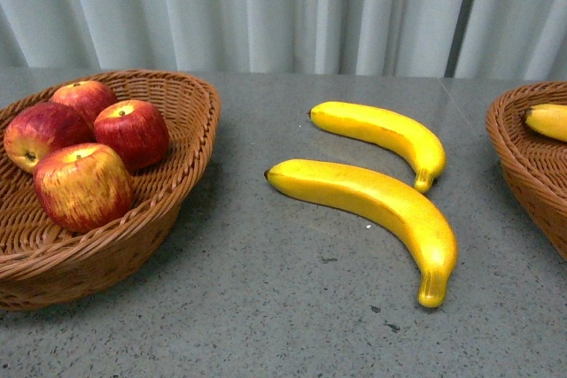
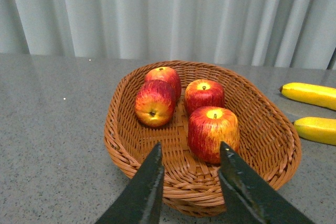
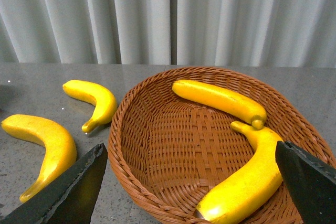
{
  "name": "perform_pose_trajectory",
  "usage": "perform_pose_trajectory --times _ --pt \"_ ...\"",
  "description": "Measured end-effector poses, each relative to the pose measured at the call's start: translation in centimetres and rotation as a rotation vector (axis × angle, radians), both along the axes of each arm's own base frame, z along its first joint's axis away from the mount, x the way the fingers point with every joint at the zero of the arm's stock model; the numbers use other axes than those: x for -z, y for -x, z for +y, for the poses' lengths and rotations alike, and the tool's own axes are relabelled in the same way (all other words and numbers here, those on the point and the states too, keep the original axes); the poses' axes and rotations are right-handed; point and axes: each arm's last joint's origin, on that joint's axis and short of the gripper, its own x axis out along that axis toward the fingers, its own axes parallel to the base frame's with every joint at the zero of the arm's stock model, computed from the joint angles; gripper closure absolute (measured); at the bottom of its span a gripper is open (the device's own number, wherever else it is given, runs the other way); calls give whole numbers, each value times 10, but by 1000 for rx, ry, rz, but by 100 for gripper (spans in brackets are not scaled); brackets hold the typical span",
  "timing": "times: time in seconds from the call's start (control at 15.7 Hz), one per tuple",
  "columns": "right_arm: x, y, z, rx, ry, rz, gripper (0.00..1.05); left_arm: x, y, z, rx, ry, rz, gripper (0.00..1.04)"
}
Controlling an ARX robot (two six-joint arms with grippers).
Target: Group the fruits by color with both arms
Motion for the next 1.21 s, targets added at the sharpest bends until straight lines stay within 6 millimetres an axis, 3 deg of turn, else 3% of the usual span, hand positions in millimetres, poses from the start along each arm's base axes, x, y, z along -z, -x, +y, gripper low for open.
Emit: perform_pose_trajectory --times 0.19,0.25,0.45,0.64,0.76,1.02,1.08,1.21 --pt "0 0 0 -3 -2 5 7 0 0 0 0 0 0 40" --pt "2 0 0 -84 -42 106 7 0 0 0 -2 0 0 31" --pt "-28 -26 11 -316 -135 141 7 0 0 0 1 -1 0 6" --pt "-76 -73 45 -453 -124 28 7 0 0 0 -1 -3 0 7" --pt "-90 -120 90 -557 -113 79 7 0 0 0 0 -3 0 7" --pt "-79 -182 160 -657 -15 218 7 0 0 0 0 -3 0 7" --pt "-58 -214 188 -670 82 319 7 0 0 0 0 -3 0 7" --pt "-36 -227 195 -678 170 428 7 0 0 0 0 -3 0 7"
